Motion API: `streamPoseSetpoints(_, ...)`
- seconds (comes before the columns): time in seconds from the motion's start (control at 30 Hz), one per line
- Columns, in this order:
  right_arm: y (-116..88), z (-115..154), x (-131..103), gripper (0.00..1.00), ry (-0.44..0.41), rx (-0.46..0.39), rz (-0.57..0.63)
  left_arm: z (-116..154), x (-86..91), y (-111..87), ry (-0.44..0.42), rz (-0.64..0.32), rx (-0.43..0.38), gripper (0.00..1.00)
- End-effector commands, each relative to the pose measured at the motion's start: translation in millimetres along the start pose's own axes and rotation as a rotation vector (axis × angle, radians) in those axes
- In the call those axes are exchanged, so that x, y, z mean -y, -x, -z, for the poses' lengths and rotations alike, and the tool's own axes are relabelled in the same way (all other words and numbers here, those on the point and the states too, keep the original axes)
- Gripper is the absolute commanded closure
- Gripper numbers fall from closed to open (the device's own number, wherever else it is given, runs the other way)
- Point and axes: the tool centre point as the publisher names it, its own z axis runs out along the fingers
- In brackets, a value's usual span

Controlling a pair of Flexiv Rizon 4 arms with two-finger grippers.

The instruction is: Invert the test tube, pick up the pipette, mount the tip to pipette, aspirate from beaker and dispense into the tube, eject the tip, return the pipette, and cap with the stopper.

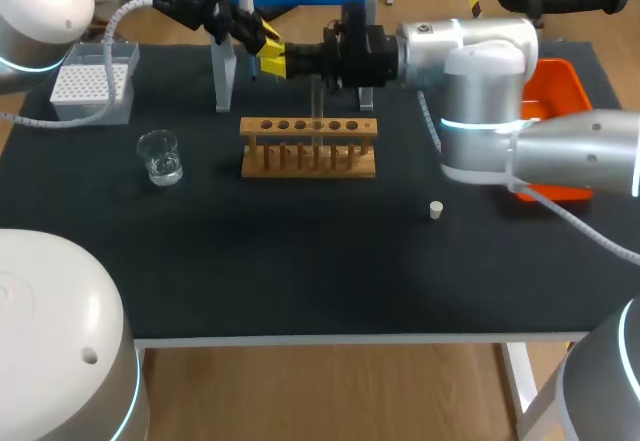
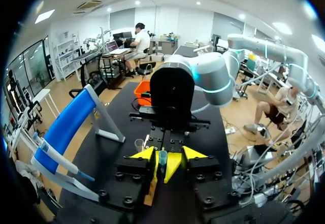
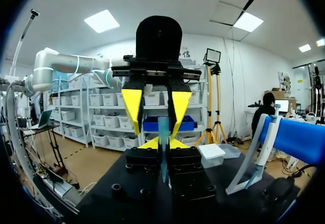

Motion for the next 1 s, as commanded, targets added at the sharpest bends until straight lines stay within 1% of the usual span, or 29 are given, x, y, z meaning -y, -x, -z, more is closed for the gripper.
streamPoseSetpoints(0.03, -6, 17, 1, 1.0, -0.012, 0.0, -0.005, 1, 0.5, -0.8, 0.004, 0.002, 0.0, 0.0)
streamPoseSetpoints(0.27, -22, 58, 5, 1.0, -0.033, 0.003, -0.005, 1, 0.5, -0.8, 0.004, 0.002, 0.0, 0.0)
streamPoseSetpoints(0.63, -58, 150, 0, 1.0, -0.008, 0.008, -0.018, 1, 0.5, -0.8, 0.004, 0.002, 0.0, 0.0)
streamPoseSetpoints(0.8, -73, 190, 4, 1.0, -0.028, 0.024, -0.01, 1, 0.5, -0.8, 0.004, 0.002, 0.0, 0.0)
streamPoseSetpoints(1.0, -86, 229, 12, 1.0, -0.039, 0.056, -0.006, 1, 0.5, -0.8, 0.004, 0.002, 0.0, 0.0)
